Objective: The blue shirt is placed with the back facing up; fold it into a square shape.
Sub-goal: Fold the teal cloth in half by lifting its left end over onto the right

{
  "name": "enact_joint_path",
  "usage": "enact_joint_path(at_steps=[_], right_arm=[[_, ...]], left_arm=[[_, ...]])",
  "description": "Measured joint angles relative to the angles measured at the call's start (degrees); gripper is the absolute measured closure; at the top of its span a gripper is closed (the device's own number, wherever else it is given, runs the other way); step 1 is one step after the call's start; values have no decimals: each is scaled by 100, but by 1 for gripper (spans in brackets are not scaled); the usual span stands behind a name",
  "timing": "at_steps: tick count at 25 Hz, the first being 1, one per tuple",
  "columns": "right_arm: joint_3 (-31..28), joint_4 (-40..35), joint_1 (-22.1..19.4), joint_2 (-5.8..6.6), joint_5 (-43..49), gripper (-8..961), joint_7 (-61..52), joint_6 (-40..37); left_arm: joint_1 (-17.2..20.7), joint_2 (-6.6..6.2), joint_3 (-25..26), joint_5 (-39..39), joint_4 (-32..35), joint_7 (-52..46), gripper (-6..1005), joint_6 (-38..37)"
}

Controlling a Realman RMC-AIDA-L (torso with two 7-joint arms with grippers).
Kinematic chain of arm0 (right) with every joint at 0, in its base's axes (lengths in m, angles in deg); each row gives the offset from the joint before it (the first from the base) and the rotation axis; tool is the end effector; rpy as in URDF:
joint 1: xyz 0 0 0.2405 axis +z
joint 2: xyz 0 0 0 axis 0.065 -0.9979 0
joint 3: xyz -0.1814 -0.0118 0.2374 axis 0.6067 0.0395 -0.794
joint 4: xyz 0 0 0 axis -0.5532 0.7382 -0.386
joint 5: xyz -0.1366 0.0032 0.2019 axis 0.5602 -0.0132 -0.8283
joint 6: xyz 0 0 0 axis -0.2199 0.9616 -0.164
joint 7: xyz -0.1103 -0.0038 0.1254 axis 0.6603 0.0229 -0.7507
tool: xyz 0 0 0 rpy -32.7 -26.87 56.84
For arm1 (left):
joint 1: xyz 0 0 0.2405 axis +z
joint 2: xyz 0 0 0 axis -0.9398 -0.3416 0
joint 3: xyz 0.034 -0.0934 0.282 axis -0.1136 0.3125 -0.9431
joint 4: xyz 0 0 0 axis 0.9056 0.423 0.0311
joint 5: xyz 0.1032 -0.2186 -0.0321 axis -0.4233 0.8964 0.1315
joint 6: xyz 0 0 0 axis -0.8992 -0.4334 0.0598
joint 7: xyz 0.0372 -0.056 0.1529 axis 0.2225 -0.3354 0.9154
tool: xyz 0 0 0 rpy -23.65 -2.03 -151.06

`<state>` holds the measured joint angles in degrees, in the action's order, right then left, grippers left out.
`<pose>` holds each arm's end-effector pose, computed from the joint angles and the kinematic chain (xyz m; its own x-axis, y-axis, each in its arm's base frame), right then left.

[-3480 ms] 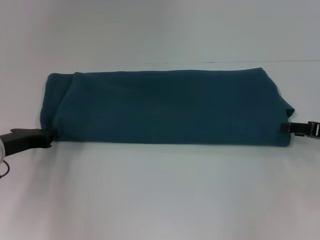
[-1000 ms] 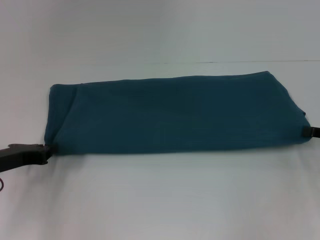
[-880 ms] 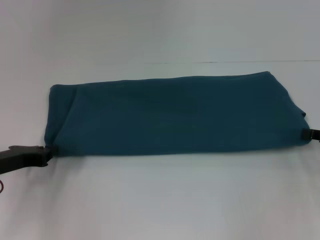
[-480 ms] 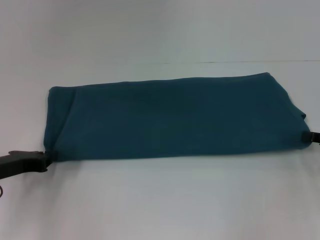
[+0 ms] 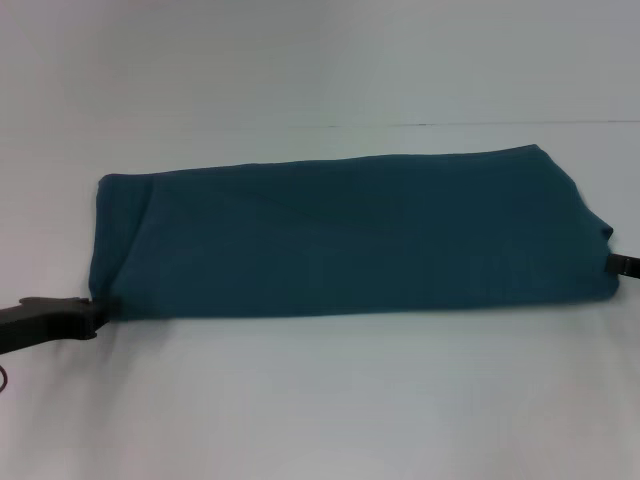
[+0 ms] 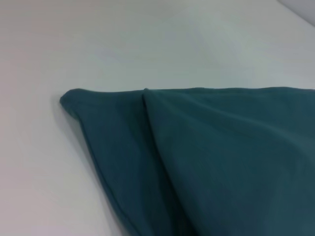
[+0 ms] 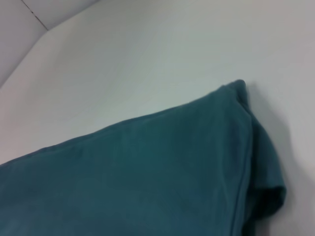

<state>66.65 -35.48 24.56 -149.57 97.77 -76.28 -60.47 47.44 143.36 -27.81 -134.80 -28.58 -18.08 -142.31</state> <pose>0.4279 0.4026 0.0261 0.3288 -0.7198 -0.6113 -0.9441 -0.2354 -0.2306 -0.4036 0.3765 -0.0159 0.5278 0.6886 0.4972 0.8461 -0.3749 -0.3789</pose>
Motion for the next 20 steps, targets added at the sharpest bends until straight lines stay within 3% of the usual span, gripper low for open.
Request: enact_joint_path(at_steps=[3, 6, 13, 20], right_arm=[[-99, -35, 21, 18, -41, 918, 145, -99], [-122, -195, 8, 21, -181, 836, 196, -126], [-131, -449, -24, 31, -555, 619, 200, -361], [-25, -458, 239, 142, -559, 314, 142, -910]], left_arm=[[15, -6, 122, 3, 126, -22, 957, -126], [33, -15, 444, 6, 250, -136, 956, -216], [68, -46, 1229, 19, 341, -432, 694, -487], [78, -110, 1331, 25, 284, -1011, 422, -1124]])
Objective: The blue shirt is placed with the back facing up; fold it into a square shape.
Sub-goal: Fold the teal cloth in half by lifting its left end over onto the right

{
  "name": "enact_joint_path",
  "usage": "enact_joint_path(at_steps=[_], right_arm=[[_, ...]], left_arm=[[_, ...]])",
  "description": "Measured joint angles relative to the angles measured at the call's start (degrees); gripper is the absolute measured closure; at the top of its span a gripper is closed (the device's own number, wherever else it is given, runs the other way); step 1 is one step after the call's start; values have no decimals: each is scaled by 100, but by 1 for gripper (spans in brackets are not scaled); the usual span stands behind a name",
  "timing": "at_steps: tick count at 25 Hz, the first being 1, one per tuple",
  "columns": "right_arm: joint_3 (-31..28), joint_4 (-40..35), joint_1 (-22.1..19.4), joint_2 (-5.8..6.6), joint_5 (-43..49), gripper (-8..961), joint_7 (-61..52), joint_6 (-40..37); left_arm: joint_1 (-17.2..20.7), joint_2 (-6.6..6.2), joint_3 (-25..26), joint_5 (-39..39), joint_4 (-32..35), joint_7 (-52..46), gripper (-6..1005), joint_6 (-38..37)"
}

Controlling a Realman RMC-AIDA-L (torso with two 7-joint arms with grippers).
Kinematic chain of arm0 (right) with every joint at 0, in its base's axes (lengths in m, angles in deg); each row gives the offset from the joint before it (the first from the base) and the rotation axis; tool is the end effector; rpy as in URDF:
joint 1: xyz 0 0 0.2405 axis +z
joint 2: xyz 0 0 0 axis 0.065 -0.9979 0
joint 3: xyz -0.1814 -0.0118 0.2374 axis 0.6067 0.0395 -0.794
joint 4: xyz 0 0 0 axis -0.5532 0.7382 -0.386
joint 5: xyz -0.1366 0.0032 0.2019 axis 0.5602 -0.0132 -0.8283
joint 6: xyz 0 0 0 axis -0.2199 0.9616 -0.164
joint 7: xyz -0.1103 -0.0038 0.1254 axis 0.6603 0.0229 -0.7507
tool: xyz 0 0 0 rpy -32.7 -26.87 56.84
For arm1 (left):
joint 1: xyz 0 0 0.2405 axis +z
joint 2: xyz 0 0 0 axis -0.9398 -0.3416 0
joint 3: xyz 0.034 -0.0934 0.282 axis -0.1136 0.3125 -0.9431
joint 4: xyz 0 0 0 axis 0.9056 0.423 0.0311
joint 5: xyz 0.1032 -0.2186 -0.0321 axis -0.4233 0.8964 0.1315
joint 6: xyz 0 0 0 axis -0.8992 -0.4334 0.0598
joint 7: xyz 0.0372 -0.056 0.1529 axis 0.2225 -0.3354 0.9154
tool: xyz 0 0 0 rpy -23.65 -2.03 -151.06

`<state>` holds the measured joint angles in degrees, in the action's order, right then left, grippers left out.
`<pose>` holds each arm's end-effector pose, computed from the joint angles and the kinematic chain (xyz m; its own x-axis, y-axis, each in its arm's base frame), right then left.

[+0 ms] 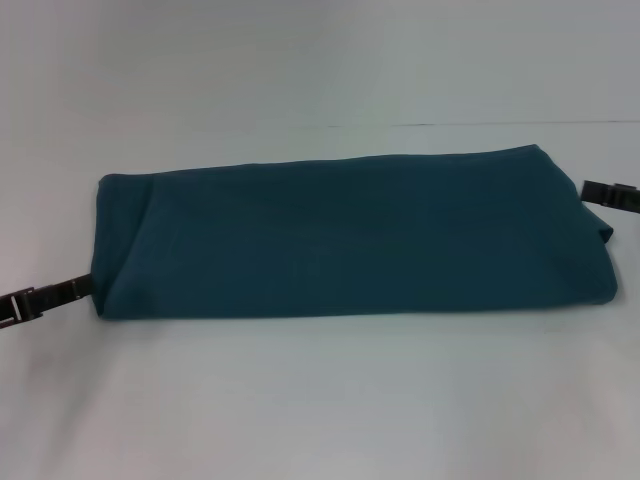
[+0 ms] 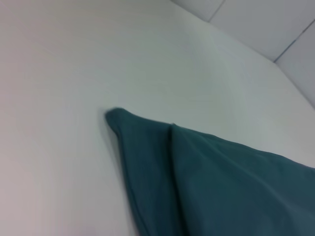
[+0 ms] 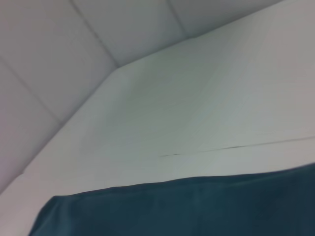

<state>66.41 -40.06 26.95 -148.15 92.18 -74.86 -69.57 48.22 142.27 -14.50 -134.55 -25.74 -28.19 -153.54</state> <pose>0.3803 0.4263 0.0605 0.4197 -0.6279 -0.6555 -0.8949 -0.4070 -0.1831 -0.4153 0.3514 0.0285 0.2663 0.7032 0.6592 0.9639 -0.1981 -0.1780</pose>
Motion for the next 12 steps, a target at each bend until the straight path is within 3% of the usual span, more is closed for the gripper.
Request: enact_joint_path(at_steps=[7, 12], right_arm=[[235, -2, 285, 37, 27, 33, -163, -62], [338, -8, 421, 49, 35, 31, -257, 47]], left_arm=[[16, -24, -32, -51, -76, -593, 218, -285], [-60, -34, -199, -88, -130, -1189, 103, -354]])
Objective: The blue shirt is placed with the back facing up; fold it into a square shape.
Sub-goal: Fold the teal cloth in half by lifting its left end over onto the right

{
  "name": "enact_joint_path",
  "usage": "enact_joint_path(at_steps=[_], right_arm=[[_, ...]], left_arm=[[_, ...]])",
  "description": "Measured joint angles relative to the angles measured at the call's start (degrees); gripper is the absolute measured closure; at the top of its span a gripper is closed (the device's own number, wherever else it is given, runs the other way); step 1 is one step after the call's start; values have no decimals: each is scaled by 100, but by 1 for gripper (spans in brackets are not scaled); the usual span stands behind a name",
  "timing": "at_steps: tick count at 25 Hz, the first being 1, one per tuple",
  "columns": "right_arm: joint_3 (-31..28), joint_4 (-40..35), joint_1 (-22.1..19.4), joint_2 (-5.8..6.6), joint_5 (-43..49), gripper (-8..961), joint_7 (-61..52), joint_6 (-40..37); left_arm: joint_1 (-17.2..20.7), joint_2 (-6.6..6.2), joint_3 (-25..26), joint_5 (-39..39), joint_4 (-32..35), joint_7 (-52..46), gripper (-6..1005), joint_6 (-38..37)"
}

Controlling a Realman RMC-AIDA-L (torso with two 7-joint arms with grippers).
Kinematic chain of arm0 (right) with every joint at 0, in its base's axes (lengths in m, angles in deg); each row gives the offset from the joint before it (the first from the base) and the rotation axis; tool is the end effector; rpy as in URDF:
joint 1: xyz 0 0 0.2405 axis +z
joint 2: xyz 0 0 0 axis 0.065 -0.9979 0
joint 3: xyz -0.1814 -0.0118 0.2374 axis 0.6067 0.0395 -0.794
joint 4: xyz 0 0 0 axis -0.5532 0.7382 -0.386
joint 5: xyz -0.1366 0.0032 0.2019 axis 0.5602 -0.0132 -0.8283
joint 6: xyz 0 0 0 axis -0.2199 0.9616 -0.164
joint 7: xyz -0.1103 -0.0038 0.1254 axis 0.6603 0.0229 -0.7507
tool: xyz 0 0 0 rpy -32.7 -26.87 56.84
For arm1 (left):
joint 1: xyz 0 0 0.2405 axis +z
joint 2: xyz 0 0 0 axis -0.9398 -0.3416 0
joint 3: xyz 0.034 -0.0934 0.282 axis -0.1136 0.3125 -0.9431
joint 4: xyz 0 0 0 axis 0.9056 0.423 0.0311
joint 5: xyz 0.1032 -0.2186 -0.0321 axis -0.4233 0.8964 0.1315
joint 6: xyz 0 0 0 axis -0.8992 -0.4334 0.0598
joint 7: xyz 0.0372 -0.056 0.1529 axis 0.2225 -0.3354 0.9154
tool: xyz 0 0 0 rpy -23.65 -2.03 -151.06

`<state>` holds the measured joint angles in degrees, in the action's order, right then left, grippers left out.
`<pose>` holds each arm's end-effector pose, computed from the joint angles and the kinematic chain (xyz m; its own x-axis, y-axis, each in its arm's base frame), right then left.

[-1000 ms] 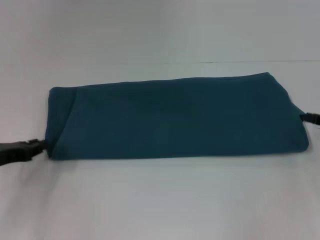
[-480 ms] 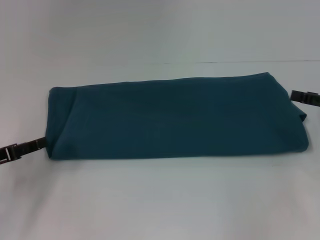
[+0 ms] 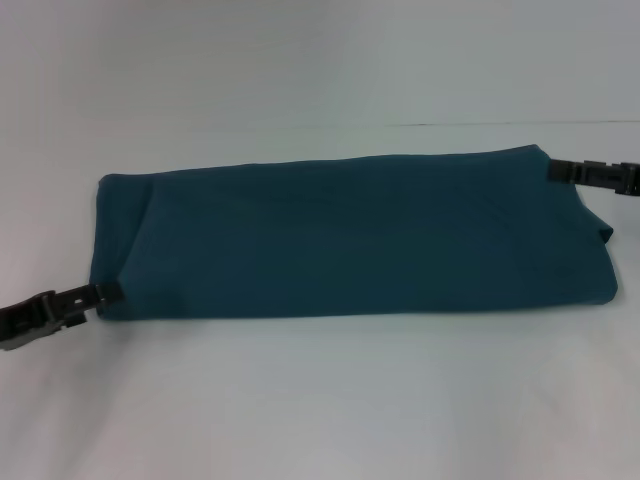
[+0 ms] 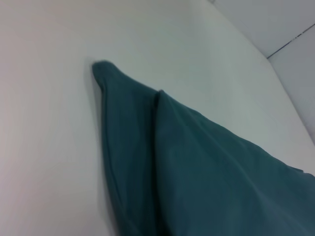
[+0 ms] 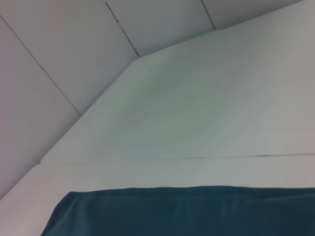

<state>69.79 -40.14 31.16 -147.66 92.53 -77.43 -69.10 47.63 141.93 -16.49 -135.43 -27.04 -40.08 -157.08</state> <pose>0.3472 0.4535 0.0559 0.4658 -0.6329 -0.6184 -0.8676 -0.4642 -0.1784 -0.4033 0.3492 0.0149 0.0817 0.7830 0.6167 0.9950 -0.1001 -0.0048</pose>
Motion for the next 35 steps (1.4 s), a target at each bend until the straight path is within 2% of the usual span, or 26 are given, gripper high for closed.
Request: enact_joint_path(at_steps=[8, 19, 28, 35], right_arm=[[20, -43, 80, 46, 5, 33, -43, 18], [70, -221, 80, 54, 5, 34, -217, 18], [76, -237, 86, 54, 5, 35, -269, -5], [67, -255, 80, 54, 4, 35, -273, -11]], left_arm=[[-243, -133, -75, -68, -381, -630, 102, -4], [-438, -195, -216, -506, -554, -1131, 103, 121], [-638, -280, -231, -752, -822, -1200, 106, 397], [-683, -292, -272, -794, -838, -1227, 109, 556]])
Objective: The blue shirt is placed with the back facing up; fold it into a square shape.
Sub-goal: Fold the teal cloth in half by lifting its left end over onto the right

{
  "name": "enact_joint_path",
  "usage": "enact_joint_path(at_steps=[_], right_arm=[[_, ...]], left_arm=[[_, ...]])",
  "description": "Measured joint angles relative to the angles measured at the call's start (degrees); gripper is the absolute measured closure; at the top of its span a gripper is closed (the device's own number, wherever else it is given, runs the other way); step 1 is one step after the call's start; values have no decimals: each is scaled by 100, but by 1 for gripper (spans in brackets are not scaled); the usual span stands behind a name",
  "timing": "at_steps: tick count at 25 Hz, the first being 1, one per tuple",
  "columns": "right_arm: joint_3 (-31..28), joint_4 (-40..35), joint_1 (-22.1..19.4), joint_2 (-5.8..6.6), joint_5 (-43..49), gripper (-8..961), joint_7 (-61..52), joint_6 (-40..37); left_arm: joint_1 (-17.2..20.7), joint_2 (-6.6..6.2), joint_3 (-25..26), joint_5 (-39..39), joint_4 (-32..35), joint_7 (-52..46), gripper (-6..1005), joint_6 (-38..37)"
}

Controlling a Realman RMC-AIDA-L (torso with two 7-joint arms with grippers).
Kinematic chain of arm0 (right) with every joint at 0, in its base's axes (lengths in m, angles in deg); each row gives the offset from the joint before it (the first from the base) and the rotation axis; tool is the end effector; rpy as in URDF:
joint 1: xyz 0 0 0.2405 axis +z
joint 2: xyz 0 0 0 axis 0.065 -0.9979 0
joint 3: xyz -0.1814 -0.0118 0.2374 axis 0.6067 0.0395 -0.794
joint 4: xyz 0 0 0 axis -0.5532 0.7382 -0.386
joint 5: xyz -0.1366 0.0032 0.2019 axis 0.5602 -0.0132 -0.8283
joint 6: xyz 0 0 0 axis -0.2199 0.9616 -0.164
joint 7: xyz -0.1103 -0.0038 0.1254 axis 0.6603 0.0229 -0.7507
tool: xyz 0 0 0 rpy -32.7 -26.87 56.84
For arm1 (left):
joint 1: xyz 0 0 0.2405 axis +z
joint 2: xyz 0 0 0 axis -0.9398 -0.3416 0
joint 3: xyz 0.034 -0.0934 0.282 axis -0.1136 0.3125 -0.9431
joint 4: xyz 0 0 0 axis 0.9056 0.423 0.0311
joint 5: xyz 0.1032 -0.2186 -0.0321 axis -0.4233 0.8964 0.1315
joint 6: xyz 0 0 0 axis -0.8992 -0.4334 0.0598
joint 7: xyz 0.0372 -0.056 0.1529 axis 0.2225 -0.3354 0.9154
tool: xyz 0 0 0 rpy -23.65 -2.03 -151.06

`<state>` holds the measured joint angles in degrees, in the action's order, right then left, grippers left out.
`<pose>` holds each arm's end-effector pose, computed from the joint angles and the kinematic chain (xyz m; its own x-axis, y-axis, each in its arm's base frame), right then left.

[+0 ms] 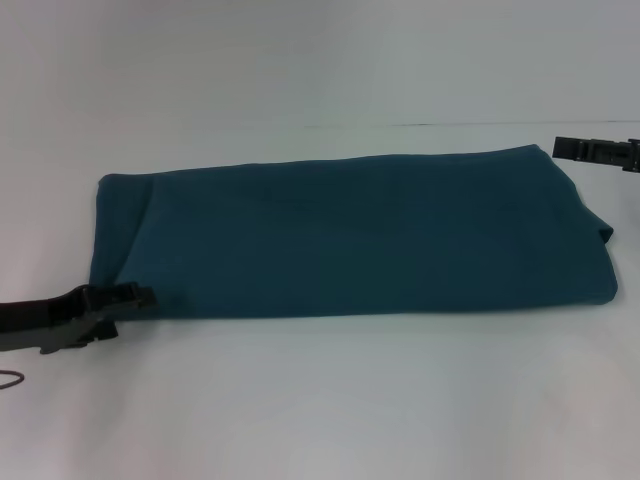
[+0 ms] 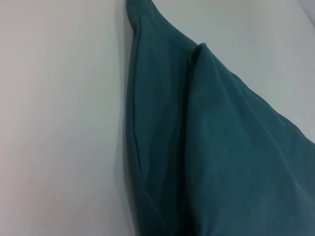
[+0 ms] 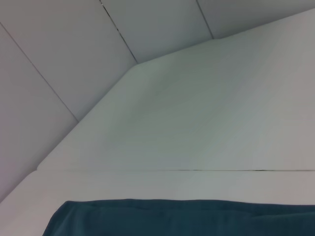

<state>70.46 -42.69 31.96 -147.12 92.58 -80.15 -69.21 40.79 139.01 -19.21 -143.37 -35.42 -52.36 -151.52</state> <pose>0.3370 0.4633 0.0704 0.4751 -0.6219 -0.6225 -0.8637 -0.4649 -0.1948 -0.3967 0.3838 -0.0086 -0.0548 0.8615 0.5048 0.9984 0.0557 0.0134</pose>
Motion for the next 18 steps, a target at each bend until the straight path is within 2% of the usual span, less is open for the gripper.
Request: enact_joint_path(at_steps=[18], right_arm=[[-27, -29, -48, 0, -12, 34, -15, 8]], left_arm=[[-216, -73, -179, -6, -150, -13, 133, 396]])
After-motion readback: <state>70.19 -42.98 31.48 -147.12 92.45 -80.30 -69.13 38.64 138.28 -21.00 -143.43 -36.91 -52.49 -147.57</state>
